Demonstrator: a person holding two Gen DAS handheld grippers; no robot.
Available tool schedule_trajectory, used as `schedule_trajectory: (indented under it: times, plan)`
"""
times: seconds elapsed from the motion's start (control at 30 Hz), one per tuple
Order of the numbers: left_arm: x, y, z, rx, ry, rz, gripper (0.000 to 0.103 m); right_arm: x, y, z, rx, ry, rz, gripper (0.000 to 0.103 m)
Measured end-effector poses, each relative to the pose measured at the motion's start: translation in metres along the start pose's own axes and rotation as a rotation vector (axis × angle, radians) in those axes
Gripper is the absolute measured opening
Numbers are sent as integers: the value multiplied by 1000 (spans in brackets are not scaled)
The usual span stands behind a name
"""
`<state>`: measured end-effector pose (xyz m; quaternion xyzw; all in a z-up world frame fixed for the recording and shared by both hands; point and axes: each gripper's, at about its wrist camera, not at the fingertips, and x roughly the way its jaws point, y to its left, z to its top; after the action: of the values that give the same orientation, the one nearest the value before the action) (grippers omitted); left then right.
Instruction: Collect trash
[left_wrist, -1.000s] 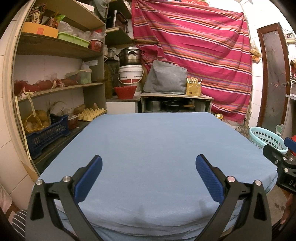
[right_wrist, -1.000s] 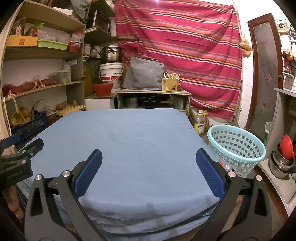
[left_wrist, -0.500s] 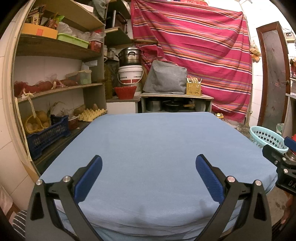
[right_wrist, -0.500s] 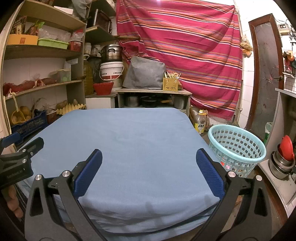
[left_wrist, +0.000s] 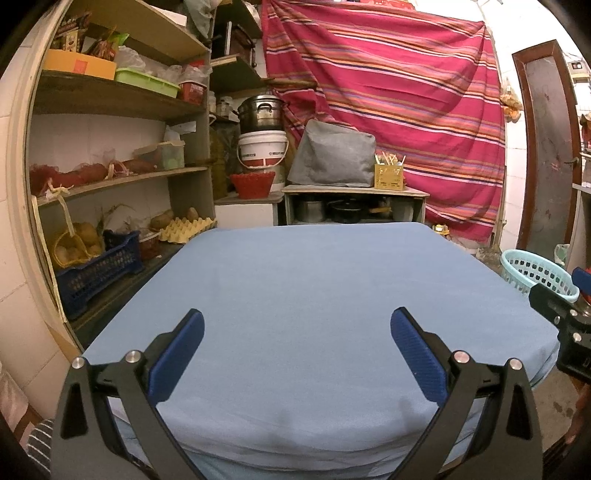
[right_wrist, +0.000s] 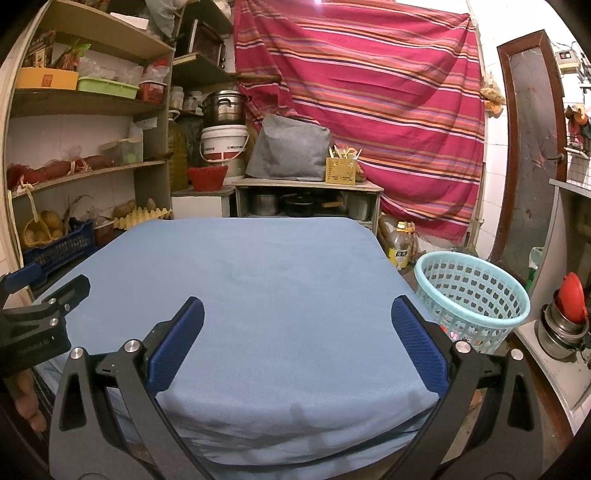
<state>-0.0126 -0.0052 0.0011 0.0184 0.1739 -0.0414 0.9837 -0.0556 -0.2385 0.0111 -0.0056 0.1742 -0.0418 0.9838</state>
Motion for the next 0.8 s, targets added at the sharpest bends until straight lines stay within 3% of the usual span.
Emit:
schedule_trajectory:
  times: [0.8]
  plan:
    - [-1,5,-1,2,-15,3,99,3,-8,-4,10,13,-1,99]
